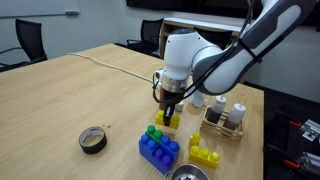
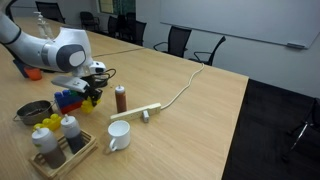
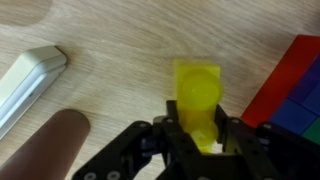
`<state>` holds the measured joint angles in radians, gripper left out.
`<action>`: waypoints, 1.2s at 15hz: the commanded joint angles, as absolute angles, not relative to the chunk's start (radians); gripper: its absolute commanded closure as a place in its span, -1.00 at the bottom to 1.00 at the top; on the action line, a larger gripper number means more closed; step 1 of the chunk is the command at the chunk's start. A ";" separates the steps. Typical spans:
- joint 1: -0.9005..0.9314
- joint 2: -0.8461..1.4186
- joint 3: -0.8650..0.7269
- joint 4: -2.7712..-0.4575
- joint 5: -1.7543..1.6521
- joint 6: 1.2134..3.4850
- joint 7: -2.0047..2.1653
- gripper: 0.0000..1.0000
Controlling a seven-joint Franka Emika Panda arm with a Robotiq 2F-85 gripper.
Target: Remove the yellow block from the tower and put it on the table
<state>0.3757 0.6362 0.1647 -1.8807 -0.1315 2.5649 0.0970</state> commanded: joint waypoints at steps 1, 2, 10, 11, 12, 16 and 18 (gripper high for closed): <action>0.397 0.638 0.147 -1.848 -0.167 2.511 0.093 0.68; 0.399 0.637 0.148 -1.843 -0.171 2.506 0.095 0.37; 0.413 0.624 0.148 -1.840 -0.171 2.512 0.111 -0.98; 0.417 0.616 0.144 -1.843 -0.175 2.508 0.117 -1.00; 0.431 0.600 0.128 -1.848 -0.190 2.493 0.140 -1.00; 0.438 0.545 0.121 -1.866 -0.194 2.495 0.200 -1.00; 0.435 0.513 0.128 -1.871 -0.188 2.494 0.216 -1.00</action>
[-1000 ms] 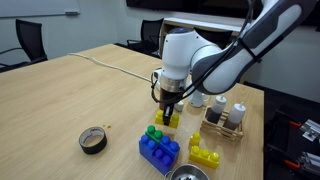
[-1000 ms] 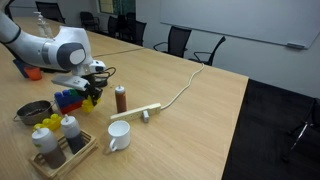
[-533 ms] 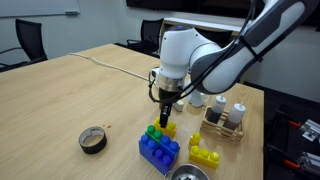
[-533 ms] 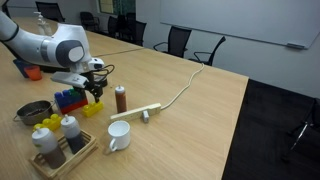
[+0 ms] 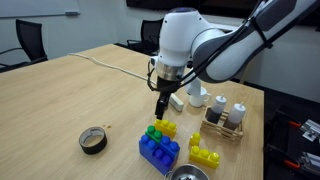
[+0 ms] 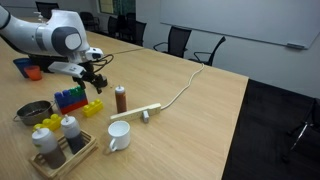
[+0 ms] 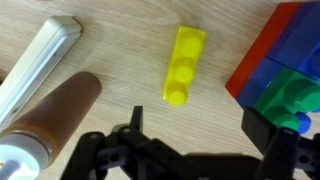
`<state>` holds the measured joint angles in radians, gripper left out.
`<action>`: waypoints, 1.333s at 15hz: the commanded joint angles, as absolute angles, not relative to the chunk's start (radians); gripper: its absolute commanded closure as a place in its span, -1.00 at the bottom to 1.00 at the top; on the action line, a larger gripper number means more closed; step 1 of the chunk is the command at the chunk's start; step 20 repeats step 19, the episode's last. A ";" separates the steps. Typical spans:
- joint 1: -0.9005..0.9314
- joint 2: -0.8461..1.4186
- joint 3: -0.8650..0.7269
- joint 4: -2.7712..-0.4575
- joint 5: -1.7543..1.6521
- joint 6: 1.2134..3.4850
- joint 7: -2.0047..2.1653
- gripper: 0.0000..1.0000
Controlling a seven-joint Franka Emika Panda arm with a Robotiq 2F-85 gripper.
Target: Remove the yellow block from the tower and put it on the table
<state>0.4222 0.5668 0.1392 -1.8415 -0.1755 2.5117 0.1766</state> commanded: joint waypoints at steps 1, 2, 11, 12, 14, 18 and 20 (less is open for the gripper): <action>0.433 0.499 0.133 -1.874 -0.184 2.492 0.221 -1.00; 0.431 0.485 0.141 -1.879 -0.177 2.490 0.222 -1.00; 0.426 0.484 0.161 -1.874 -0.175 2.502 0.219 -1.00; 0.426 0.484 0.161 -1.874 -0.175 2.502 0.219 -1.00; 0.426 0.484 0.161 -1.874 -0.175 2.502 0.219 -1.00; 0.426 0.484 0.161 -1.874 -0.175 2.502 0.219 -1.00; 0.426 0.484 0.161 -1.874 -0.175 2.502 0.219 -1.00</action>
